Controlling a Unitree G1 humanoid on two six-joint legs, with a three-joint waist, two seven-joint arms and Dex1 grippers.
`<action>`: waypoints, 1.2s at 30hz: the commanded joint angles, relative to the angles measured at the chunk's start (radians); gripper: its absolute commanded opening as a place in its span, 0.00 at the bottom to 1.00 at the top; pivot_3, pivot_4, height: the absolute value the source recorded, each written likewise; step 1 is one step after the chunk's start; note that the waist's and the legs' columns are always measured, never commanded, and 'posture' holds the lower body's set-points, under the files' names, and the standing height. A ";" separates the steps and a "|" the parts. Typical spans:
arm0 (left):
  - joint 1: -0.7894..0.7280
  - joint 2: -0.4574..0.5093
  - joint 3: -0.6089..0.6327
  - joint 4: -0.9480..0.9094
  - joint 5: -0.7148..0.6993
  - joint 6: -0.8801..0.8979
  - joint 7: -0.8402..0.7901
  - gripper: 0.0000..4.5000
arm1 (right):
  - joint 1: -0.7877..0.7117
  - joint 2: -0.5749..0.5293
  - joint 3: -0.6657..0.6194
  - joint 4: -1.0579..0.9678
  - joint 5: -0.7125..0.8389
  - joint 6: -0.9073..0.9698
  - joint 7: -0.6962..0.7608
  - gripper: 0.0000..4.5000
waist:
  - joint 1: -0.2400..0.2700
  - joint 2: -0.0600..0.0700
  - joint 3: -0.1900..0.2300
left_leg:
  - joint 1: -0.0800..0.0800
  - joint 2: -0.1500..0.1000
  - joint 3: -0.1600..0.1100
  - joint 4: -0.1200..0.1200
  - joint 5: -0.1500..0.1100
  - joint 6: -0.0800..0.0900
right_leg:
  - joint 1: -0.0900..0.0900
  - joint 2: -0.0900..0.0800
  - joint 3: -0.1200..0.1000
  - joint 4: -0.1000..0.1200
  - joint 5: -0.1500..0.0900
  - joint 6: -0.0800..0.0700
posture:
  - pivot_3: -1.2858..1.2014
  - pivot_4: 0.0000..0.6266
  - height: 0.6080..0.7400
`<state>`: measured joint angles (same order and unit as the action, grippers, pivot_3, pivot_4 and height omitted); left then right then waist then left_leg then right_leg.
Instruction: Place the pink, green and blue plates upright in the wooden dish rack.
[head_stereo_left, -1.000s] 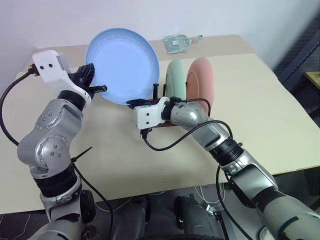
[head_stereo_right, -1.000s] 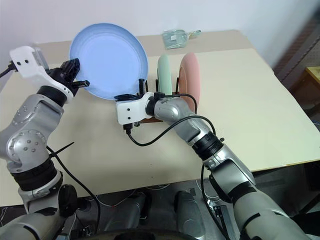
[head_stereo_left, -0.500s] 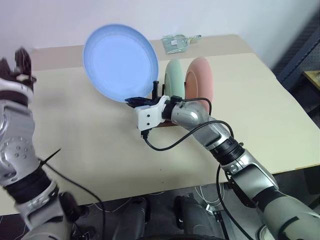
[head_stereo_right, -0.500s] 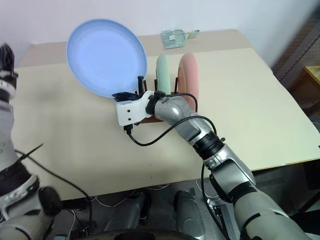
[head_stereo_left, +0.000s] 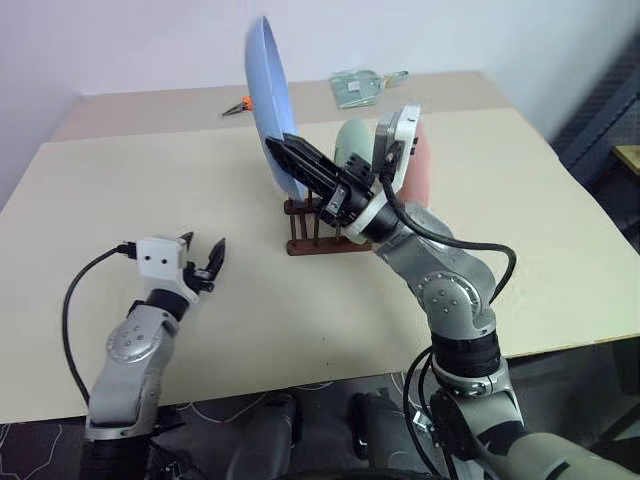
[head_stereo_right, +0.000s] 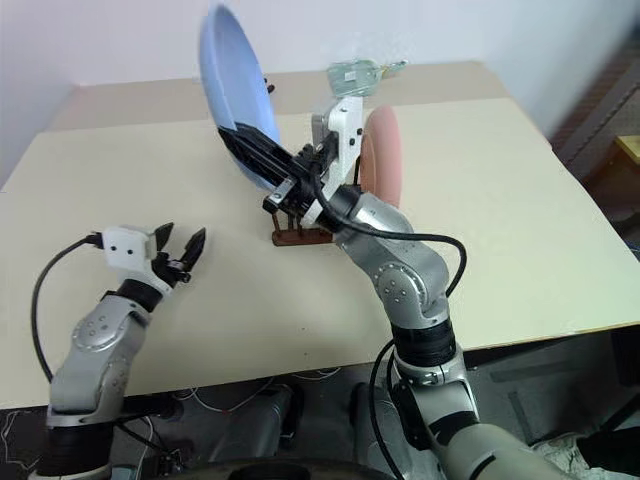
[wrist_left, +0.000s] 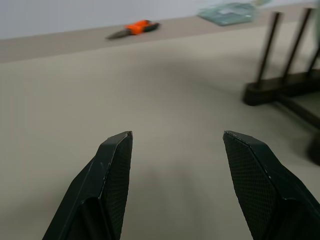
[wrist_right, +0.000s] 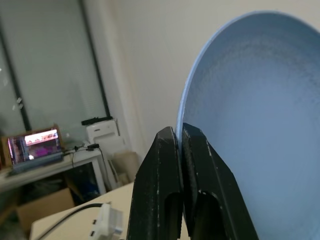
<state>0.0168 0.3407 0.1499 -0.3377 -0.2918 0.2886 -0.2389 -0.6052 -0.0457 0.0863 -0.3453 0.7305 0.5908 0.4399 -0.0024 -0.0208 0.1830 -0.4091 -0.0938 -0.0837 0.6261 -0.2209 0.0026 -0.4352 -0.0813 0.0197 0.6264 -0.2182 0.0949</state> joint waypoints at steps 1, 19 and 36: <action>-0.005 0.002 -0.034 -0.038 0.022 -0.027 -0.030 0.65 | 0.010 0.017 -0.019 -0.063 0.073 0.048 -0.036 0.00 | -0.007 0.000 0.000 | 0.000 0.000 0.000 0.000 0.000 0.000 | 0.000 0.000 0.000 0.001 0.000 0.000 | 0.52 0.24 0.91; -0.009 -0.013 -0.059 -0.044 0.039 -0.022 -0.056 0.67 | -0.031 0.046 -0.155 0.130 0.247 0.210 -0.218 0.20 | -0.010 0.000 0.000 | 0.000 0.001 0.000 0.000 0.000 0.000 | 0.000 0.001 -0.001 0.001 0.000 0.000 | 0.52 0.24 0.91; -0.001 -0.018 -0.109 -0.070 0.046 -0.001 -0.099 0.67 | -0.147 -0.361 0.016 0.032 -0.268 -0.074 0.063 0.62 | -0.006 0.000 0.000 | -0.001 0.001 0.000 0.001 0.000 0.000 | 0.001 0.000 -0.003 0.000 0.000 0.000 | 0.52 0.24 0.91</action>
<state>0.0241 0.3135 0.0497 -0.3618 -0.2429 0.2935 -0.3214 -0.7476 -0.3666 0.1353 -0.2657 0.4983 0.5602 0.4623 -0.0082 -0.0203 0.1833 -0.4099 -0.0930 -0.0843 0.6274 -0.2208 0.0029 -0.4338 -0.0810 0.0161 0.6249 -0.2185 0.0949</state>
